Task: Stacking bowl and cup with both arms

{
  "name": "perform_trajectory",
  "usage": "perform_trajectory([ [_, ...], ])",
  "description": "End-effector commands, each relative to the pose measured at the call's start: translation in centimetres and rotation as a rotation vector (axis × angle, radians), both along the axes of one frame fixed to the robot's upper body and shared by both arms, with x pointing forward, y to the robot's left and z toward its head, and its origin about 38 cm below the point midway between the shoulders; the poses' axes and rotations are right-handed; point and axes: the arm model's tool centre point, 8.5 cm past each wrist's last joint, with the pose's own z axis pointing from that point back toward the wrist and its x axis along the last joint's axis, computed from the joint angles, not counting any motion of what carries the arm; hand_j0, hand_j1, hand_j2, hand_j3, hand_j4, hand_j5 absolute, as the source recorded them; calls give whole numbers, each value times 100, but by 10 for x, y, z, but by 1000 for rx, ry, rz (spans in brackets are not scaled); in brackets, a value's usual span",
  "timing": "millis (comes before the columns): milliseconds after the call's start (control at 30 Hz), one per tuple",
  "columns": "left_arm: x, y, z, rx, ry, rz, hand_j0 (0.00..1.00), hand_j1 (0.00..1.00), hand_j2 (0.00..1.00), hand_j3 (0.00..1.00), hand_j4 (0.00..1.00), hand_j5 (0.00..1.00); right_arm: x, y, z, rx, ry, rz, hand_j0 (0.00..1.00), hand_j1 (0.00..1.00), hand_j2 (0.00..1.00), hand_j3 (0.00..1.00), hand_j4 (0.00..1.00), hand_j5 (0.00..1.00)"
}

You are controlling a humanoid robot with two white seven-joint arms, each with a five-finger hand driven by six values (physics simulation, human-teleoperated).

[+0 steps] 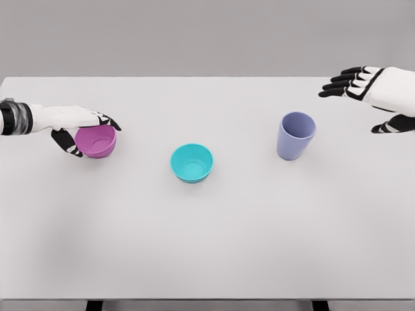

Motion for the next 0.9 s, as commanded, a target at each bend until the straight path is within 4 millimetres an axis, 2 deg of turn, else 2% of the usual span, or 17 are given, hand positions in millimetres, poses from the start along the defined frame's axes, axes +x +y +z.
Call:
perform_trajectory([
  [0, 0, 0, 1, -7, -1, 4, 78, 78, 78, 78, 78, 78, 1, 9, -1, 22, -17, 14, 100, 100, 100, 100, 100, 100],
  [67, 1, 0, 2, -10, -4, 3, 75, 75, 75, 75, 75, 75, 1, 5, 3, 13, -25, 6, 100, 100, 100, 100, 100, 100],
  [133, 1, -2, 5, -15, -9, 0, 73, 73, 73, 73, 73, 73, -3, -9, 23, -25, -62, -26, 100, 100, 100, 100, 100, 100],
  [300, 0, -5, 10, -29, -18, -14, 70, 70, 70, 70, 70, 70, -6, -17, 33, -58, -75, -43, 100, 100, 100, 100, 100, 100],
  [467, -4, -26, 25, -37, -55, -87, 69, 69, 69, 69, 69, 69, -6, -17, 31, -54, -71, -43, 100, 100, 100, 100, 100, 100],
  [600, -14, -36, 42, -34, -92, -147, 69, 69, 69, 69, 69, 69, -6, -10, 6, -23, -20, -28, 100, 100, 100, 100, 100, 100],
  [767, -21, -51, 50, -44, -113, -199, 69, 69, 69, 69, 69, 69, -5, -12, 17, -27, -45, -33, 100, 100, 100, 100, 100, 100],
  [867, -23, -56, 52, -48, -119, -214, 69, 69, 69, 69, 69, 69, -4, -5, 7, -1, -32, -18, 100, 100, 100, 100, 100, 100],
])
